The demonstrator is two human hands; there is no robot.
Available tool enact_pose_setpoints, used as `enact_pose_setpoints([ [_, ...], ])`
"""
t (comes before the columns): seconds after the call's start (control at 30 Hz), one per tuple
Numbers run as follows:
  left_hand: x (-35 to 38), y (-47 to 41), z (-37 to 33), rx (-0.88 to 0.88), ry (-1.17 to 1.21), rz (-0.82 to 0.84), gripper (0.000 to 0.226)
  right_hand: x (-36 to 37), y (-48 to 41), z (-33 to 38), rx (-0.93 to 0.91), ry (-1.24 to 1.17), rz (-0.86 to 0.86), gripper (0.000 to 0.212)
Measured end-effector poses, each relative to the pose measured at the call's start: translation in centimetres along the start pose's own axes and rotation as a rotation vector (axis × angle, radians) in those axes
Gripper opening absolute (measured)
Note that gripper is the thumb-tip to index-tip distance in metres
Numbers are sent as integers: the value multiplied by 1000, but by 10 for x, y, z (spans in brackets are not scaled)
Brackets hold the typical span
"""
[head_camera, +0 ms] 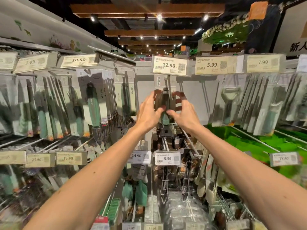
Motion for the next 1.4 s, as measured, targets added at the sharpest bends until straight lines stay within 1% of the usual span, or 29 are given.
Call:
enact_pose_setpoints([
  [0.1,-8,2,4,-13,-25,52,49,-4,5,2,-12,-7,44,55],
  [0.17,-17,9,7,-27,-56,80,48,-9,13,2,-20,4,64,56],
  [0.23,-29,21,8,-56,-127,103,36,-17,27,4,-27,17,81,50],
  [0.33,-49,48,10,-45,-258,111,11,-29,58,13,-26,14,123,31],
  [0.43,-73,90,7,22,-410,138,6,-40,99,31,-79,22,173,18],
  [0.53,-104,145,3,72,-548,158,6,-49,152,52,-139,97,231,14],
  [0.6,-124,187,10,54,-628,193,15,-50,194,70,-177,150,319,20],
  [0.67,-144,234,24,22,-656,257,29,-41,239,88,-254,209,445,29],
  [0.77,-170,319,62,-102,-620,361,46,-9,311,115,-345,158,579,40],
  [0.87,-193,412,108,-309,-565,341,50,38,381,140,-326,39,684,54],
  [0.93,-210,469,131,-464,-527,309,48,71,422,158,-279,-44,786,58],
  [1.03,-240,533,158,-652,-502,262,45,117,468,189,-261,-197,858,42],
  [1.1,-263,563,178,-750,-503,213,43,144,488,212,-273,-263,892,37],
  [1.2,-300,604,219,-883,-540,128,40,187,512,249,-270,-326,962,30],
  [1.27,-326,624,249,-965,-492,82,33,222,525,273,-250,-360,1014,27],
  [1.37,-367,647,299,-1053,-418,31,23,281,542,308,-208,-396,1117,13],
  [1.4,-382,653,316,-1085,-409,27,21,302,547,321,-193,-396,1158,11],
])
Point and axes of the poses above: each hand's wrist, its own y-axis away from the middle knuckle, its own x-axis out of the palm, z = x × y, the point moved 2 cm from there along -y, towards the middle knuckle, and after that the axes turned 14 degrees about -x, right-handed, at the moved point
